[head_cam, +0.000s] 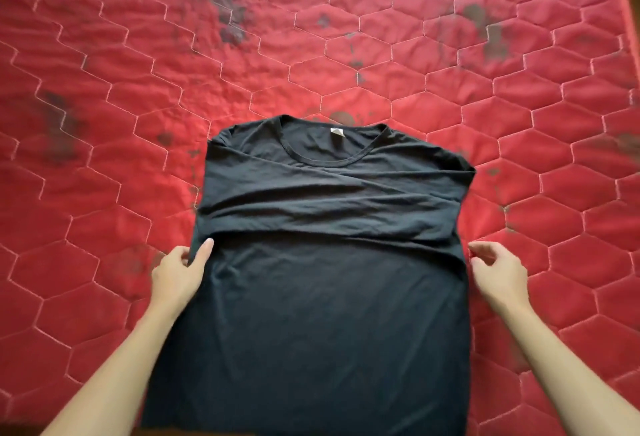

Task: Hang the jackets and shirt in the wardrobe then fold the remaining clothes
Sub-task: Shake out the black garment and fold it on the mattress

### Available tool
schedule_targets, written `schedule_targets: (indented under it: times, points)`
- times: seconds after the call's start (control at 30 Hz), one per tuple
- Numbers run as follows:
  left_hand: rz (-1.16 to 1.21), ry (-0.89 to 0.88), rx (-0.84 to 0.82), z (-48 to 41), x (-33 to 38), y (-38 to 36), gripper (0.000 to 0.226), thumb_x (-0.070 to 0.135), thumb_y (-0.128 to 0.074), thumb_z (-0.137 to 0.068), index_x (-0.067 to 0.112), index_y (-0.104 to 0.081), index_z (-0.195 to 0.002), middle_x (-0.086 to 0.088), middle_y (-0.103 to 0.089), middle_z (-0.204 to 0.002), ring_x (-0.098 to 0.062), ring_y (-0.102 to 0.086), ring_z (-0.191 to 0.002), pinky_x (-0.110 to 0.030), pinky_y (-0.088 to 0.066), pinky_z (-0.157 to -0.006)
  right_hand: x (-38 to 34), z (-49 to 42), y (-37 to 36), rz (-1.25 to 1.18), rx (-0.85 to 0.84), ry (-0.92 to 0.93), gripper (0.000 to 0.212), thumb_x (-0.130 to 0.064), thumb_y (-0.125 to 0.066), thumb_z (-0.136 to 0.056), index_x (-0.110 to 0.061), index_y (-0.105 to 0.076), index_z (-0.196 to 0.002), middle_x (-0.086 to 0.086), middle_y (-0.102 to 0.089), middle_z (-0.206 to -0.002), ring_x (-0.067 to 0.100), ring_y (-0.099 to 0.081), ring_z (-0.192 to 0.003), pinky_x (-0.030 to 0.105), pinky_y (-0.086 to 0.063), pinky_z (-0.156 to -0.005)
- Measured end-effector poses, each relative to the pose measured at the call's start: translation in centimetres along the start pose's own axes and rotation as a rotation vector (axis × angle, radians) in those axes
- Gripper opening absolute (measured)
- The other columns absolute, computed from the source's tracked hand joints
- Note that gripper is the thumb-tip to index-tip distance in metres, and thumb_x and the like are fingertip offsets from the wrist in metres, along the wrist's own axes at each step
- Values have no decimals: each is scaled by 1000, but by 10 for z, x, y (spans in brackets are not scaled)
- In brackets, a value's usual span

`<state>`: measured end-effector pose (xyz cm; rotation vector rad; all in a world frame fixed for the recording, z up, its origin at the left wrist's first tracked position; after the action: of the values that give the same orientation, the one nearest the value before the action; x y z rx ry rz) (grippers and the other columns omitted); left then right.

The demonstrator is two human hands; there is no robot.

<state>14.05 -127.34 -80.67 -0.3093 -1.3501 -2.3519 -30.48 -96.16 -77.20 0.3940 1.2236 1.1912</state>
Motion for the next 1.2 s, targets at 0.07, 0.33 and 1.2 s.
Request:
schedule_targets:
  times: [0.07,0.33,1.2]
  points:
    - [-35,0,-91,15,-23,-2,86,73,-54,-85,-9,-59,-113,-28,-65,-113,-46,-58,-110,-51,-44,-99,23,37,-12,-21,-50,-100,27,-17,-68,-90,-6,-66,-115,13,-70,-103,30,-64,-103,36,-43,-92]
    - [190,-29,-467,109,-88,-8,29,43,-78,-81,15,-77,-88,9,-78,-84,-12,-73,-88,-29,-55,-75,88,188,-50,-198,-398,-238,12,-30,-80,-81,-19,-74,-80,-15,-74,-75,8,-68,-79,24,-50,-67]
    - [491,160,-702,157,-125,77,51,9,-65,-92,26,-51,-138,-8,-68,-121,-16,-74,-90,-32,-57,-71,84,260,42,-533,-230,-295,39,-12,-67,-92,-16,-58,-130,5,-69,-105,4,-69,-72,20,-51,-70]
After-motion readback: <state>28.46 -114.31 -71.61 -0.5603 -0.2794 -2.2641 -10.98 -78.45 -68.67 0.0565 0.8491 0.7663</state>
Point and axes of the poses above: each hand's wrist, its own z-axis away from the middle knuckle, its own y-axis out of the back of the hand, x = y × z, the point moved 5 cm from there along -z, towards the middle knuckle
